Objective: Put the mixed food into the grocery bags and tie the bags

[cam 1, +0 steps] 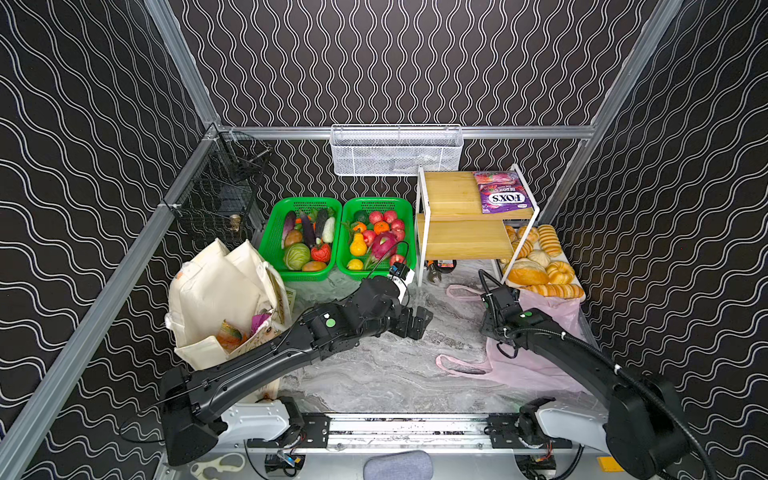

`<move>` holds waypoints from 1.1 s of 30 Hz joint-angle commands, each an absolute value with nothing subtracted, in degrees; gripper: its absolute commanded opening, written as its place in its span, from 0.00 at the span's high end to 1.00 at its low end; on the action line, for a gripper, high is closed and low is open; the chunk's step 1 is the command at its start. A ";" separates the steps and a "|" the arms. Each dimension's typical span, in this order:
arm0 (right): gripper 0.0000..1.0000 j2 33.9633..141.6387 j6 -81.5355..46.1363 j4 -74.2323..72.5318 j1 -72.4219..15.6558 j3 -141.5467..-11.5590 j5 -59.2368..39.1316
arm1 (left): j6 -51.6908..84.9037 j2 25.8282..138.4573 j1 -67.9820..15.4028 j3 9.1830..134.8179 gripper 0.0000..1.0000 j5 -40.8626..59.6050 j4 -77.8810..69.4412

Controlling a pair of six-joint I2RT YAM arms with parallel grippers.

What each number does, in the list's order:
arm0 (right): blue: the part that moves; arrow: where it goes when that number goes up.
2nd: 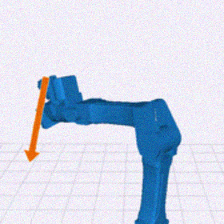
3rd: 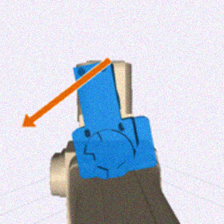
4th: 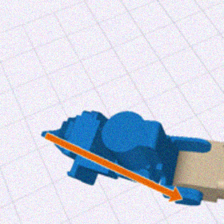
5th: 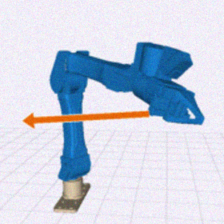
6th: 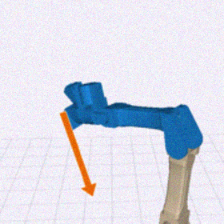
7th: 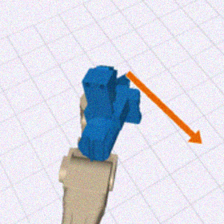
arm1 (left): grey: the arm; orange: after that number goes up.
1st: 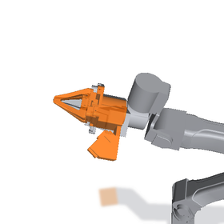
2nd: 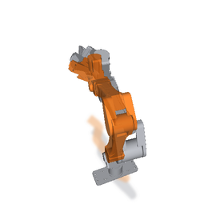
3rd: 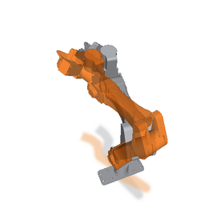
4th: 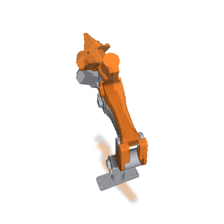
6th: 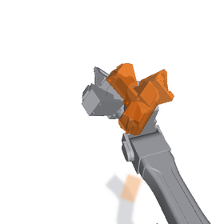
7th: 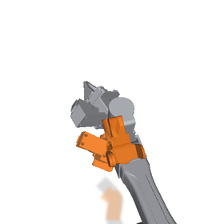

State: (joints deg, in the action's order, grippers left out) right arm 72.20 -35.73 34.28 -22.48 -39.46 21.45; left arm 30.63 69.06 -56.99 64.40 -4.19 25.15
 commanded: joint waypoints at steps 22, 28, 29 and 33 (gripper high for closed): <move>1.00 50.14 -26.53 34.61 -22.68 -40.25 -16.61 | 28.48 65.79 -56.07 60.61 0.03 -14.87 24.70; 1.00 50.35 -28.23 30.69 -22.68 -42.97 -22.31 | 28.19 66.32 -55.95 55.81 0.13 -6.70 17.98; 1.00 50.52 -28.49 29.51 -22.68 -42.98 -23.65 | 28.64 66.58 -55.90 54.63 0.14 -5.52 16.89; 1.00 51.29 -31.93 25.28 -22.68 -42.57 -28.02 | 30.89 68.26 -55.90 51.35 0.14 -3.07 13.13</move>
